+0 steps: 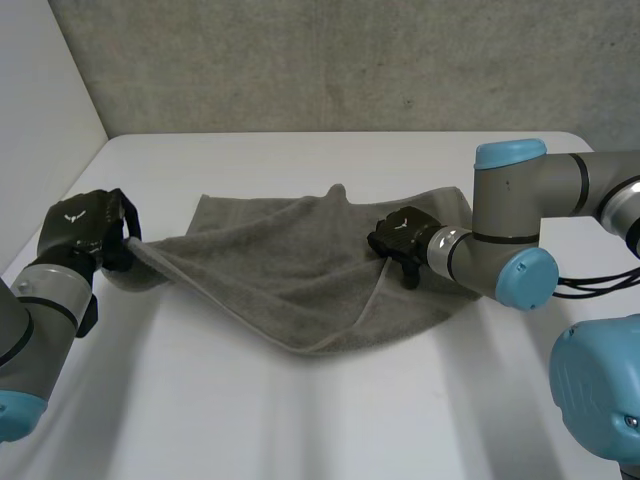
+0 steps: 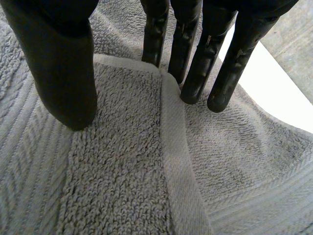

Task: Fold the laundry

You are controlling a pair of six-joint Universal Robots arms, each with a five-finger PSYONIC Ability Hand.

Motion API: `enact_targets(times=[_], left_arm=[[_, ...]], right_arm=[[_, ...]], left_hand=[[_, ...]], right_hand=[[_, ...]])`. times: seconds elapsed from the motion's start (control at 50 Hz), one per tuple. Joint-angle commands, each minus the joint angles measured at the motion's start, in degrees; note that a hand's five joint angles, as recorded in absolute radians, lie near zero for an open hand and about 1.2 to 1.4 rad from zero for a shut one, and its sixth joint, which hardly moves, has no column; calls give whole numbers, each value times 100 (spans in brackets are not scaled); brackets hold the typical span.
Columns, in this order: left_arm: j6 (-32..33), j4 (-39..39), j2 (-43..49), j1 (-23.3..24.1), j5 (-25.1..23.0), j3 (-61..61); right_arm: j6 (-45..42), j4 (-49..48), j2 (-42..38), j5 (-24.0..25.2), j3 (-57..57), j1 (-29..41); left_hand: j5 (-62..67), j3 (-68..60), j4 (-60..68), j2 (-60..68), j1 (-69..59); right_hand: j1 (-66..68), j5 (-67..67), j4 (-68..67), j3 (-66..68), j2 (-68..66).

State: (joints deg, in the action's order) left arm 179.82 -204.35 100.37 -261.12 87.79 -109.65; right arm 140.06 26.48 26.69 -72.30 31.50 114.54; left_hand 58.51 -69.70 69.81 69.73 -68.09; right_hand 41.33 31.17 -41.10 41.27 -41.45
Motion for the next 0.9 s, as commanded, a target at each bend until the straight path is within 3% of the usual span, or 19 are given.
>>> enact_targets(times=[0.02,0.34,0.9], left_arm=[[0,-9,0,-9,-25,-4],[0,-9,0,-9,-34,-4],[0,-9,17,0,-25,-22]], right_arm=[[12,-55,2,15,40,-2],[65,-73,204,6,242,-63],[83,-776,1022,23,1719,-432]], left_hand=[[1149,-1030,1019,1027,-1191],[1149,-1030,1019,1027,-1191],[1149,-1030,1019,1027,-1191]], right_hand=[[592,607,-614,598,-579],[1350,1365,-1372,1356,-1337],[1199,1214,-1221,1205,-1186]])
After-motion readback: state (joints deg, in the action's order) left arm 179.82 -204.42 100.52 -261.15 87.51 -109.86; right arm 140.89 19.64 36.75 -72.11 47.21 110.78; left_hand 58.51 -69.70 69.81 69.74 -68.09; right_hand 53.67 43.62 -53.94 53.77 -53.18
